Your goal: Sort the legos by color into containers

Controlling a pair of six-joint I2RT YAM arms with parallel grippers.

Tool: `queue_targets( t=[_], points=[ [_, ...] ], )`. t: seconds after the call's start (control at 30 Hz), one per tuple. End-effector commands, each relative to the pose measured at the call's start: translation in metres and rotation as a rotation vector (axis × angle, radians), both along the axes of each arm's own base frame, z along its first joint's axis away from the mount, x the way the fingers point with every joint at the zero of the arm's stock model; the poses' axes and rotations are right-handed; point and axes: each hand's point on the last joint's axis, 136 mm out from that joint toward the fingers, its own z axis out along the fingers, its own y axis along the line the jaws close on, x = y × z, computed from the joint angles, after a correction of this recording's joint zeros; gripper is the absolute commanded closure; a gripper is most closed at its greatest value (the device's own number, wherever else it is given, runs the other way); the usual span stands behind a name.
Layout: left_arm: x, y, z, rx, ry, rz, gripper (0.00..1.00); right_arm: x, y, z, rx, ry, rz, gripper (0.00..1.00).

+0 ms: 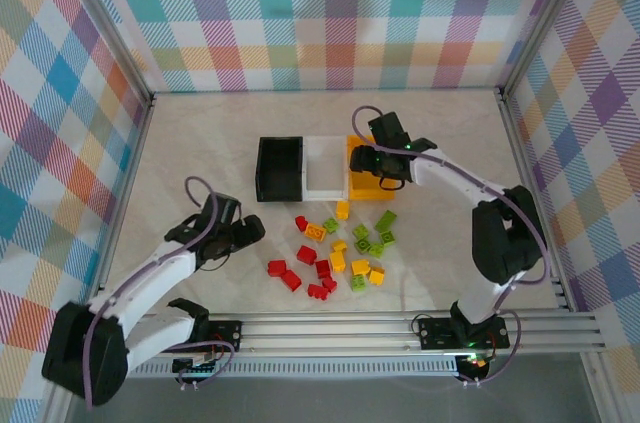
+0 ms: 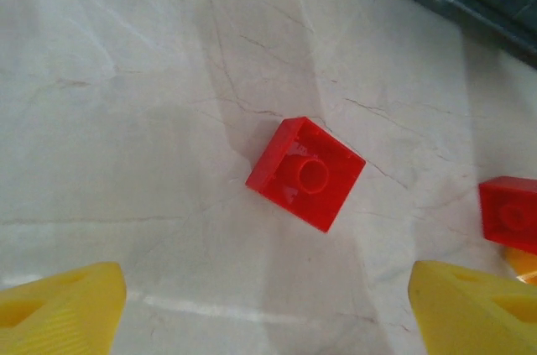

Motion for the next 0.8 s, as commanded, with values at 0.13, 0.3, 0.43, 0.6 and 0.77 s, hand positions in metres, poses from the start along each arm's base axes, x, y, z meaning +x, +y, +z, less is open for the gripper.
queue_targets(
  t=[0.13, 0.3, 0.43, 0.6, 0.77],
  points=[
    [0.051, -0.008, 0.000, 0.143, -0.103, -0.016, 0.25, -0.019, -0.006, 0.017, 0.045, -0.053, -0.004, 0.24],
    [0.053, -0.015, -0.018, 0.184, -0.059, -0.055, 0.37, -0.026, -0.013, 0.022, 0.048, -0.072, -0.022, 0.24],
    [0.044, -0.019, -0.033, 0.227, -0.018, -0.088, 0.43, -0.028, -0.017, 0.023, 0.045, -0.080, -0.039, 0.24],
    [0.038, -0.019, -0.040, 0.249, -0.002, -0.104, 0.55, -0.028, -0.018, 0.023, 0.048, -0.080, -0.048, 0.23],
    [0.040, -0.022, -0.024, 0.233, -0.034, -0.113, 0.67, -0.031, -0.019, 0.023, 0.054, -0.080, -0.051, 0.24]
  ],
)
